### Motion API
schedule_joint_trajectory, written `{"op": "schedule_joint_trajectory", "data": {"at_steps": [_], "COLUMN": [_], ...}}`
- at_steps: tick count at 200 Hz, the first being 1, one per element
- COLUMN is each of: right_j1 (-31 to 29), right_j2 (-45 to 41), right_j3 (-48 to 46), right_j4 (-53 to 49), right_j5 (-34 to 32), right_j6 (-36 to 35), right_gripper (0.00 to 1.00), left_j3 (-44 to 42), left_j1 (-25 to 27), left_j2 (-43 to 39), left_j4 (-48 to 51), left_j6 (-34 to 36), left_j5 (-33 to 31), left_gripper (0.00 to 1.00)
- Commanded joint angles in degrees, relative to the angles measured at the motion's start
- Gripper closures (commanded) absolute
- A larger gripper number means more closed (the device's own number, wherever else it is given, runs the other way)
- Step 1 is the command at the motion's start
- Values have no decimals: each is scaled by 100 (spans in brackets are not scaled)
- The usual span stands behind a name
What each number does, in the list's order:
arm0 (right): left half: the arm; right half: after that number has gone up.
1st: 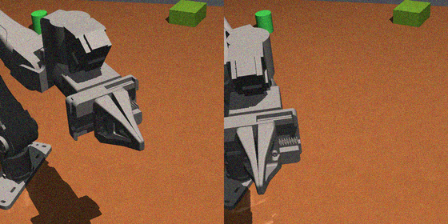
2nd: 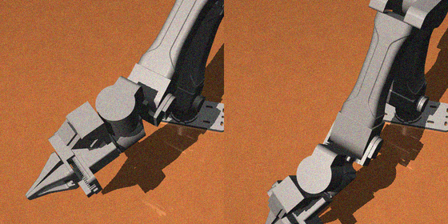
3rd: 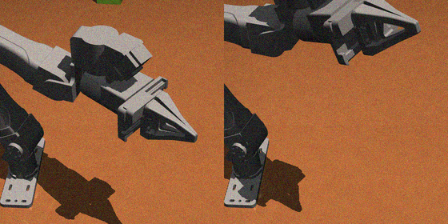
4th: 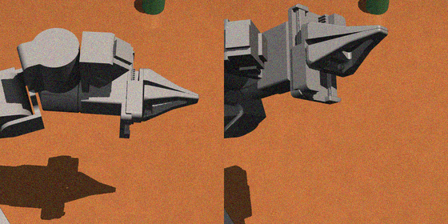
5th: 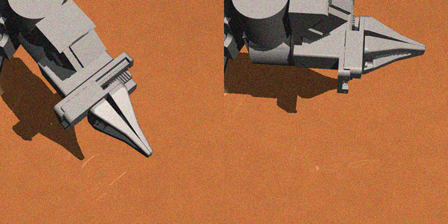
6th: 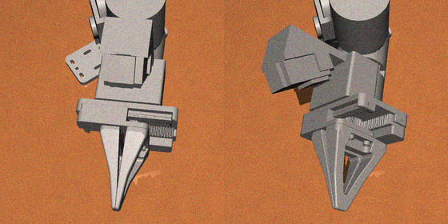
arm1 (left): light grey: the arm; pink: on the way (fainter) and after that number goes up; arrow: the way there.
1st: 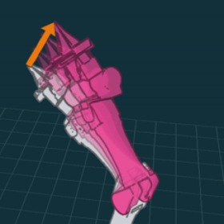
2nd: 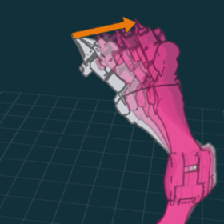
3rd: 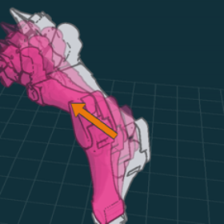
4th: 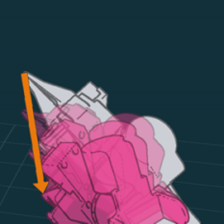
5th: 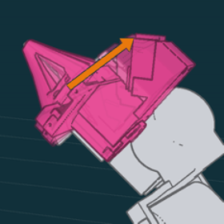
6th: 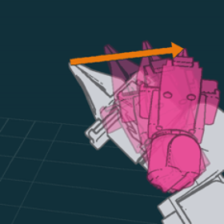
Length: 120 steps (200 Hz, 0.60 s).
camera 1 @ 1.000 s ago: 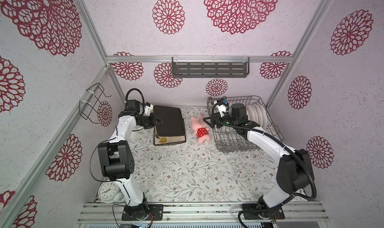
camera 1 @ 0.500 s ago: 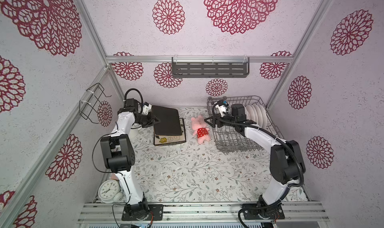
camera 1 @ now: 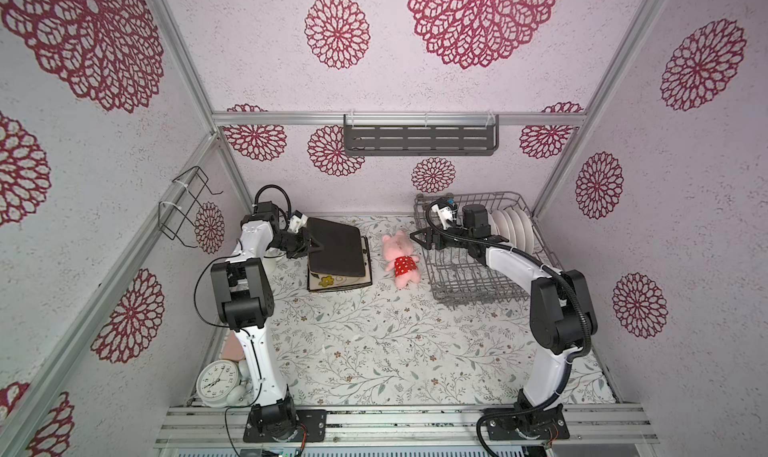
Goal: Unload the plates from the dish rack
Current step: 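Lower the dark plate onto the floral plate stack with the left gripper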
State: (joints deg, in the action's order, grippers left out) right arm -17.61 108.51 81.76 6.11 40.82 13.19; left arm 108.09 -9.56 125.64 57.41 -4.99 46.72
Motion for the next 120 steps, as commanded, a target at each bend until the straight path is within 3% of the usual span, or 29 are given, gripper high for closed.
{"op": "schedule_joint_trajectory", "data": {"at_steps": [1, 120], "right_j1": [55, 67], "right_j2": [30, 340], "right_j3": [285, 672], "right_j4": [45, -75], "right_j5": [197, 170], "right_j6": [75, 118], "right_gripper": [20, 21], "left_j3": [430, 535], "left_j1": [-46, -230], "left_j2": [95, 715], "left_j4": [120, 752], "left_j6": [357, 587], "left_j5": [628, 397], "left_gripper": [100, 100]}}
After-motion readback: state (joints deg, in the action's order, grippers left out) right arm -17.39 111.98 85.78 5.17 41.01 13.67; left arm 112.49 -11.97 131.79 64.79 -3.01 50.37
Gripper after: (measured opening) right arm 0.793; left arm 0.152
